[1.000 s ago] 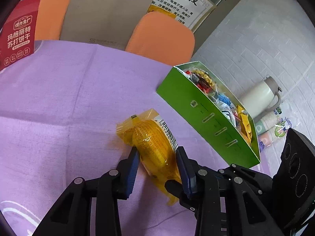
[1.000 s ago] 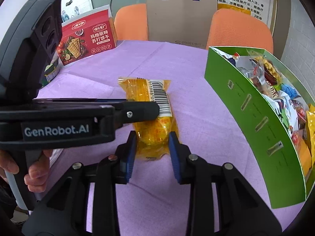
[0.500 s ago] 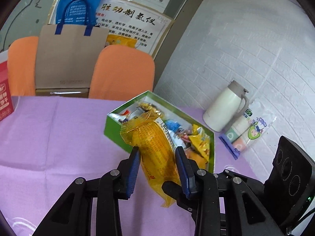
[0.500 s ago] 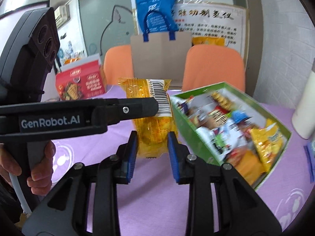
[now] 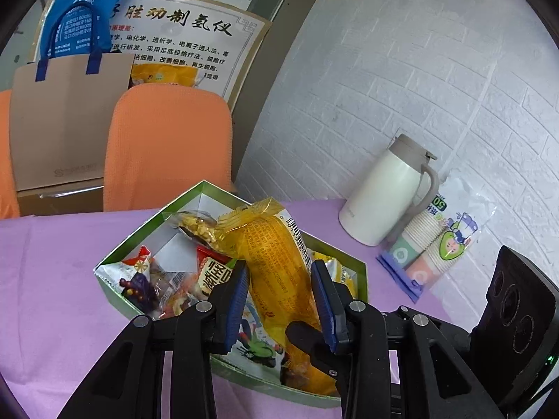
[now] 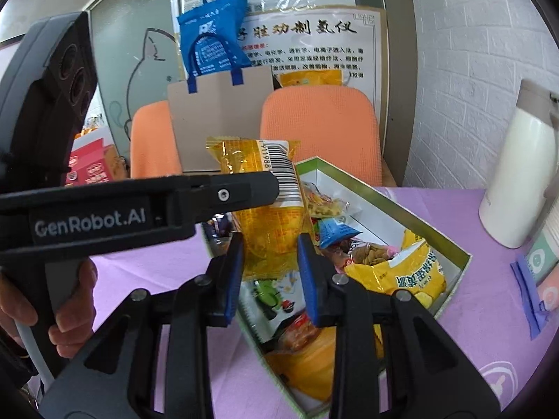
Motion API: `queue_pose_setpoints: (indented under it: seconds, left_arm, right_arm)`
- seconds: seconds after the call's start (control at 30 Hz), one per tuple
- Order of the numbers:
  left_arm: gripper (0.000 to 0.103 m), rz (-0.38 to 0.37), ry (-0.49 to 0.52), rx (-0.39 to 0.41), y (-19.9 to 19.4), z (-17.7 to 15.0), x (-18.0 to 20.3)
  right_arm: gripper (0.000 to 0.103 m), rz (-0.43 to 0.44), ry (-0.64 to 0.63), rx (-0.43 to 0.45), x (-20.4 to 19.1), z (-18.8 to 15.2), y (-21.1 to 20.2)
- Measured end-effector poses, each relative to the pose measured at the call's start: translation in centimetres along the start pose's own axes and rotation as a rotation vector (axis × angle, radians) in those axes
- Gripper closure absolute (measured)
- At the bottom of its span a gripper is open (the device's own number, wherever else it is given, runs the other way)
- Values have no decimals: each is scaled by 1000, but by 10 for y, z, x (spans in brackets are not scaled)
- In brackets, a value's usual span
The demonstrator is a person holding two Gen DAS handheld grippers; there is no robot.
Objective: Organize snacks
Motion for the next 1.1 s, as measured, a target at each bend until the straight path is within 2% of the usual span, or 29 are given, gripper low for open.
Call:
queue_pose_setpoints:
  seconds: [0.03,0.07,0.1,0.17,0.2,0.23,0.3,0.37,0.5,0.67,0.77,0.9,1.1]
  left_arm:
    - [65,16,3,-3,7,0,-3]
    - [56,31,2,-9,11,-1,-6]
    - [34,60,-12,-22,14,-3,-12]
    - [16,132,-56,0,10,-8,-27]
    - [15,142,-66,20,6,-10,-32]
    - [14,145,-71,26,1,-12,-38]
    - [9,169,-84,27,-7,-16,-47]
    - [8,191,-89,41,-20,-20,-54]
    - [8,235,-74,68,-48,-30,-54]
    - [0,248,-59,98,-95,-49,-45]
    - [0,243,-55,108,-122,-67,-38]
    - [0,248,-57,85,-144,-94,-35]
    - [0,362,-39,58,-159,-136,-28]
  right_arm:
    - [69,1,13,-7,5,-1,7]
    - [68,15,29,-21,9,-1,17]
    - [67,25,39,-31,13,-2,23]
    - [50,31,35,-38,13,-5,28]
    - [32,16,30,-23,13,-6,26]
    - [24,-8,22,-9,13,-8,24]
    - [22,-39,4,3,10,-10,18]
    - [19,-32,16,-7,11,-12,12]
    - [4,-38,47,-20,6,-15,-8]
    - [2,-48,70,23,-15,-15,-60]
    - [1,-62,62,60,-30,-22,-91]
    - [1,-92,60,68,-44,-37,-118]
    - [1,-159,98,77,-60,-72,-148]
Point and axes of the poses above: each gripper's, at about its wrist camera, not at the fingertips, and y roughly the way its jaws point, x to its right, z to its top, the point moved 2 cm from there along y, roughly the way its jaws point, and after that the axes turned 11 degrees about z, right-handed, at the moved point
